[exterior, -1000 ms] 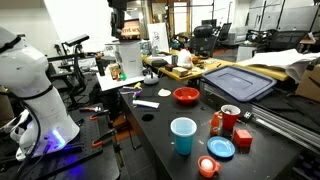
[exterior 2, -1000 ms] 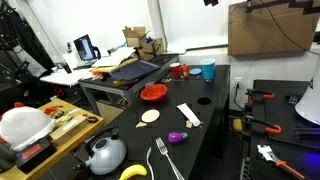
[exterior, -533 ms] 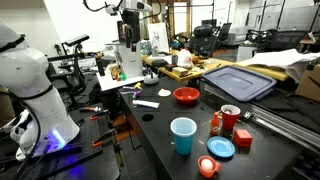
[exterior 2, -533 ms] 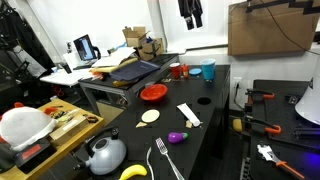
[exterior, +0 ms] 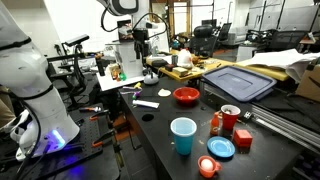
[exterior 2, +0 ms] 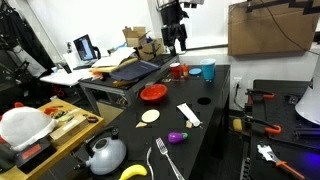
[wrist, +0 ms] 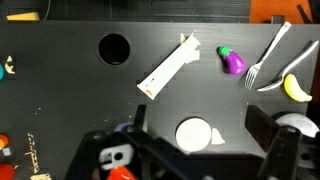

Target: Move the grey kettle to the right

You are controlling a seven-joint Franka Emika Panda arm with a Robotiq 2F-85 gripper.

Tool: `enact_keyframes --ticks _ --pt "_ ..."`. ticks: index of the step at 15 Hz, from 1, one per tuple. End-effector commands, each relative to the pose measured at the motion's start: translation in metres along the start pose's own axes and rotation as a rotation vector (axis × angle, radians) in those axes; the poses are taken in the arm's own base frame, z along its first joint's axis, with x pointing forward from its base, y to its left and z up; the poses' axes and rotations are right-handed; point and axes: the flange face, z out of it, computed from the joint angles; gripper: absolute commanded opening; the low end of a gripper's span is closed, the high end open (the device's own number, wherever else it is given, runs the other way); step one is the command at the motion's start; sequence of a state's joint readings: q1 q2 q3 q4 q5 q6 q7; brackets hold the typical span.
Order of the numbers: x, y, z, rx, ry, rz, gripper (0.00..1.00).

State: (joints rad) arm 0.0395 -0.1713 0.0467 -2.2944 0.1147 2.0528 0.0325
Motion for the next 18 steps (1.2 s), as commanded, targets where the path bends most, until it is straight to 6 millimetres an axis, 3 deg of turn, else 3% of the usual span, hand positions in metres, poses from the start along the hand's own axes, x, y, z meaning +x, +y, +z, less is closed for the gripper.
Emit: enact_keyframes --ticks 1,7,12,15,18 --pt "0.036 -0.021 0.025 0.0 0.003 0.003 1.0" --pt "0.12 -0.026 0.059 -0.051 0.026 -0.124 1.0" --pt "0.191 -0.033 0.079 -0.003 0.038 -0.355 1.0" --pt "0.215 -0.051 0.088 0.038 0.05 -0.524 1.0" --pt "0.222 -0.073 0.097 0.097 0.01 -0.665 1.0"
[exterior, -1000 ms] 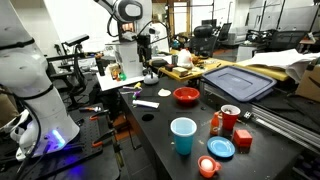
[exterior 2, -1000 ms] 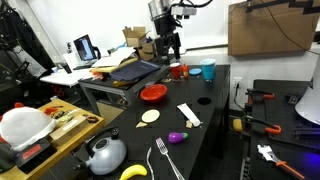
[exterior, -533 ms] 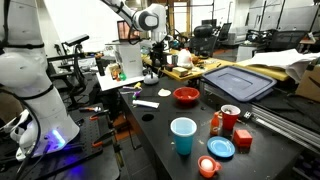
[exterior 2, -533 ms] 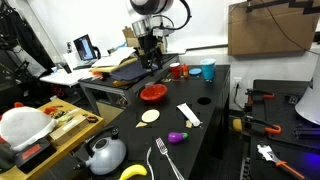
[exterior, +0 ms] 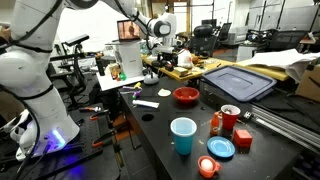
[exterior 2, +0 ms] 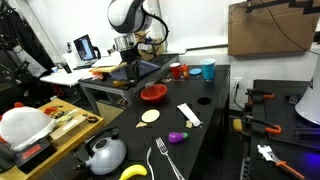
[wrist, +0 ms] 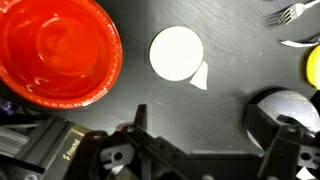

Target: Move the grey kettle to the right

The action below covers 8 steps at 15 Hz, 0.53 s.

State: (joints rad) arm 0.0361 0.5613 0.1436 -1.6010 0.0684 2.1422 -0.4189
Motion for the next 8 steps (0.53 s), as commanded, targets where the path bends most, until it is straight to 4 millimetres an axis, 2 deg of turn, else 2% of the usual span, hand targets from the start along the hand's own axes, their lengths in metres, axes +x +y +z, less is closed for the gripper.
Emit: enact_keyframes --ticks 1,8 --pt "0.02 -0.016 0.004 0.098 -0.044 -0.152 1.0" --pt "0.032 -0.067 0.012 0.164 -0.145 -0.265 1.0"
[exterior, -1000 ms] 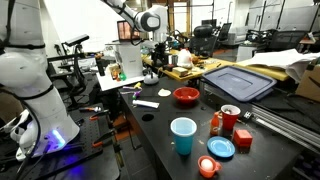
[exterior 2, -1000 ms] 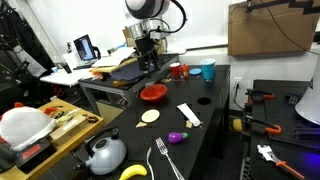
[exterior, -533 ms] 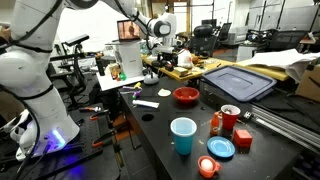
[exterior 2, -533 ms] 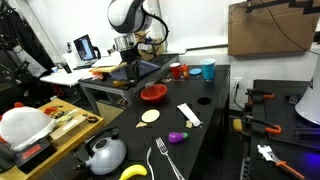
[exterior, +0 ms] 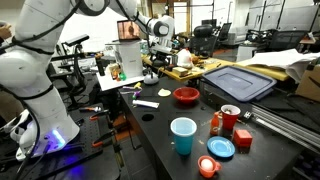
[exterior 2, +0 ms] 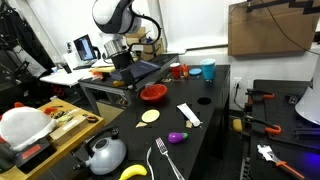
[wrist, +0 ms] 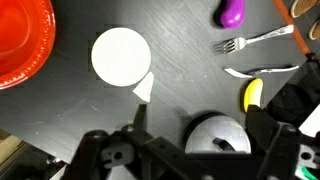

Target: Move the grey kettle to the right

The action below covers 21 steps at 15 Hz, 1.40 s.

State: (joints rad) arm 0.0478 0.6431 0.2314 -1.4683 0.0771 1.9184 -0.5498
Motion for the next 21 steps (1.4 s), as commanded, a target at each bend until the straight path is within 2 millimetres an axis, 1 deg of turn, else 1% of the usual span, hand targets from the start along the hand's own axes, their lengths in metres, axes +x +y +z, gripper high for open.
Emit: enact_keyframes --ticks 1,4,8,12,16,21 --pt "0.017 -0.019 -0.001 0.022 -0.014 -0.067 1.0" --pt "0.035 -0.037 0.005 0.028 0.013 -0.148 1.0" --pt "0.059 -0.058 0.024 0.034 0.002 -0.245 1.0" --pt "0.083 -0.069 0.046 0.0 -0.018 -0.329 1.0" --pt "0.102 -0.071 0.064 -0.055 -0.028 -0.387 1.0" --pt "0.117 -0.064 0.072 -0.089 -0.02 -0.433 1.0"
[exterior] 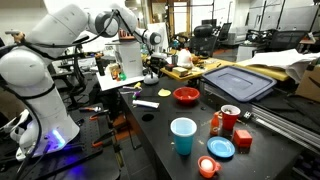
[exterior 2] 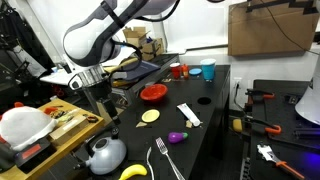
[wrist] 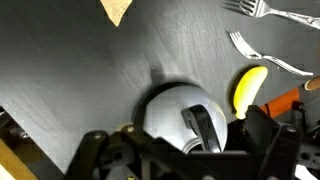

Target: Move the grey kettle to the right

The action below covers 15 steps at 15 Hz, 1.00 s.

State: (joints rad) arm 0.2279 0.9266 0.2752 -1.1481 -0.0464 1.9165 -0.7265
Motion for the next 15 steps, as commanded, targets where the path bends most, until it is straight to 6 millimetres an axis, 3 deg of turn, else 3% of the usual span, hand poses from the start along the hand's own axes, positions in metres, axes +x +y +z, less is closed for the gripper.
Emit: enact_keyframes --ticks 1,9,15 --pt "0.01 0.012 -0.002 -0.043 0.003 -0.049 1.0" --pt "0.011 0.015 0.013 0.014 -0.009 -0.095 1.0" --pt "0.008 0.007 0.013 0.079 -0.053 -0.118 1.0"
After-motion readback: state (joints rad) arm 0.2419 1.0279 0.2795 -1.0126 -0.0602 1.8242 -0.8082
